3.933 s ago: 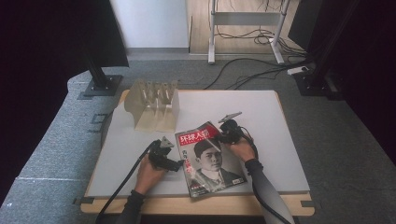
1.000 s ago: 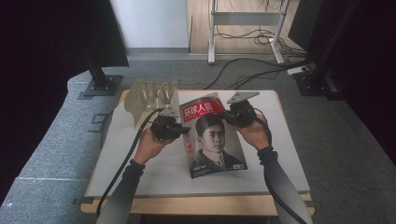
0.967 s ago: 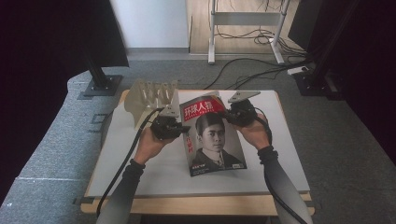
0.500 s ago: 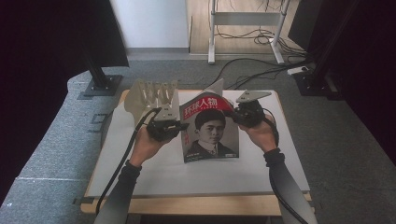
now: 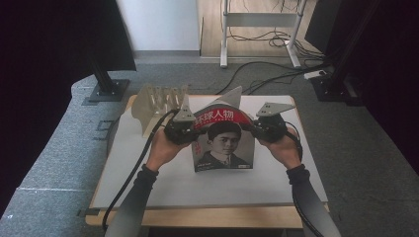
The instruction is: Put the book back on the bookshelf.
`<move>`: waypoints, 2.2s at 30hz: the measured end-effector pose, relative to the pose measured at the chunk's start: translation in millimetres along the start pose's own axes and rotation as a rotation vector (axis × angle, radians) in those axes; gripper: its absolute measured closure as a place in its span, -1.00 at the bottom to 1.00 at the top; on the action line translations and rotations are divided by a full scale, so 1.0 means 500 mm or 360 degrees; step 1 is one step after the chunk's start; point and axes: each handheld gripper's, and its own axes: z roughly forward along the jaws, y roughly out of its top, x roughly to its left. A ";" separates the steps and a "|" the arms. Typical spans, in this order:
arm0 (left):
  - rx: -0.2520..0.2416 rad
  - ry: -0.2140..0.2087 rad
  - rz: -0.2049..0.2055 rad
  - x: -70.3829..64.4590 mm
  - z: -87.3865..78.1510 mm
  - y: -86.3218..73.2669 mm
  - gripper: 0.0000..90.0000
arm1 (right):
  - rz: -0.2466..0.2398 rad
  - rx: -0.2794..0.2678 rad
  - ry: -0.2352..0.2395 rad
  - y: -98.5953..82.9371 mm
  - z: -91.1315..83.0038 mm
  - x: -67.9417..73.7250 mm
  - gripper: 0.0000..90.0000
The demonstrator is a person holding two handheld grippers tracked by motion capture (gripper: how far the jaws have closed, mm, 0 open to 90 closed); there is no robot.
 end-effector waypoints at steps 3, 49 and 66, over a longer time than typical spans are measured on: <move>0.0014 -0.0020 -0.0011 0.004 -0.002 0.001 0.90 | -0.0004 0.0005 -0.0016 -0.002 0.002 -0.002 0.80; -0.0083 0.0124 -0.0272 0.071 -0.195 -0.075 0.94 | 0.0249 0.0337 -0.0247 -0.270 0.081 -0.026 -1.00; -0.0132 0.0288 -0.0399 0.100 -0.306 -0.125 0.94 | 0.0296 0.0444 -0.0284 -0.345 0.118 -0.013 -1.00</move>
